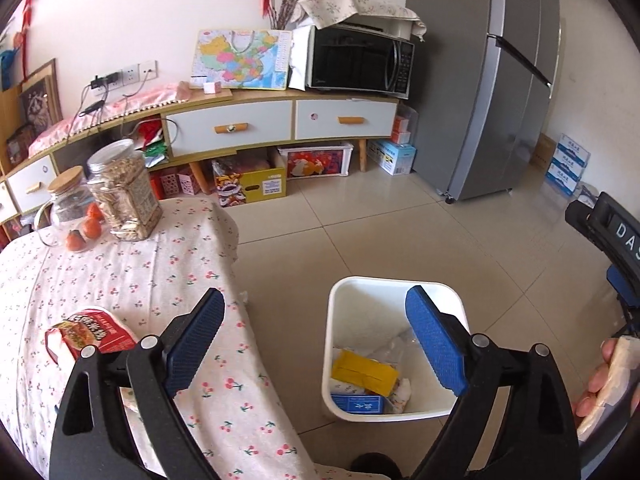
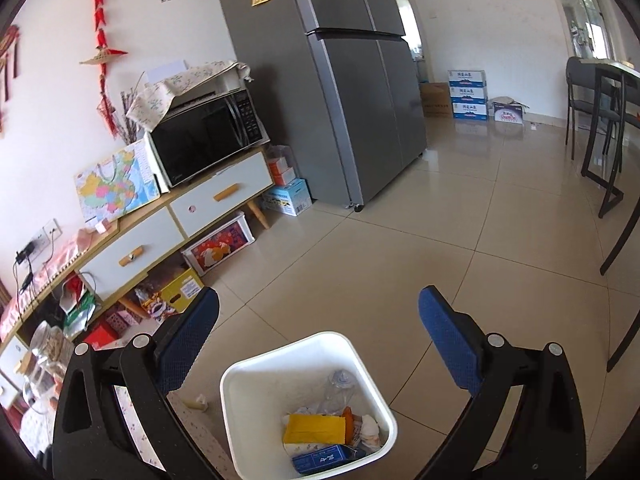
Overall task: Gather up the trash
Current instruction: 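Move both grippers back over the table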
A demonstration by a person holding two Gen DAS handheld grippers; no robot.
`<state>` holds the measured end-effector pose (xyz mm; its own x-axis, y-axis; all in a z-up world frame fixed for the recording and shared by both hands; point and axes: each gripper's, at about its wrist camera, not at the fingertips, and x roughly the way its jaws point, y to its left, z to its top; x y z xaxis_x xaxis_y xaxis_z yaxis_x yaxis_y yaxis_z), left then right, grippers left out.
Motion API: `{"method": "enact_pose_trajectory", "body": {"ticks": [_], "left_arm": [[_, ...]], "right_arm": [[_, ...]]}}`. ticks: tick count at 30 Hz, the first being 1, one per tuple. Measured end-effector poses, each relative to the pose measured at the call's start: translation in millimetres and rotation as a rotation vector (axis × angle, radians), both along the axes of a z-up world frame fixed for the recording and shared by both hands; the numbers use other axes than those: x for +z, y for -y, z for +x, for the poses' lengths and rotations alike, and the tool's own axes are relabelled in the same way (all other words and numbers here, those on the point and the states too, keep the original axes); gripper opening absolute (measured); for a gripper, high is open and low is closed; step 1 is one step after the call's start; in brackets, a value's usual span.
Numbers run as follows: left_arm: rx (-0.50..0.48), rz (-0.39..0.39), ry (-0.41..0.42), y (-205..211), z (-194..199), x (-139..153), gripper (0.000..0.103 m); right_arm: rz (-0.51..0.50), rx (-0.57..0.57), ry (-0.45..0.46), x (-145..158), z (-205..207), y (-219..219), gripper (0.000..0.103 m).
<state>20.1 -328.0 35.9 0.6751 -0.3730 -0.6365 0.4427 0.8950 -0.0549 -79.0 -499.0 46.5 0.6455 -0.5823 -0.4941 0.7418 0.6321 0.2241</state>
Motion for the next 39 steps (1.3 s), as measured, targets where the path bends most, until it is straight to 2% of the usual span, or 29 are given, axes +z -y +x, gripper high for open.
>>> {"method": "enact_pose_trajectory", "body": {"ticks": [4, 12, 26, 39], "left_arm": [[0.06, 0.015, 0.019, -32, -2, 4, 0.091], [0.172, 0.02, -0.002, -95, 1, 0, 0.091], [0.339, 0.05, -0.039, -188, 10, -20, 0.091], [0.501, 0.068, -0.079, -290, 10, -40, 0.091]], "right_arm": [[-0.058, 0.081, -0.031, 0, 15, -32, 0.096], [-0.134, 0.219, -0.064, 0, 36, -87, 0.096], [-0.183, 0.471, -0.12, -5, 78, -180, 0.096], [-0.271, 0.806, -0.291, -41, 122, -294, 0.096]]}}
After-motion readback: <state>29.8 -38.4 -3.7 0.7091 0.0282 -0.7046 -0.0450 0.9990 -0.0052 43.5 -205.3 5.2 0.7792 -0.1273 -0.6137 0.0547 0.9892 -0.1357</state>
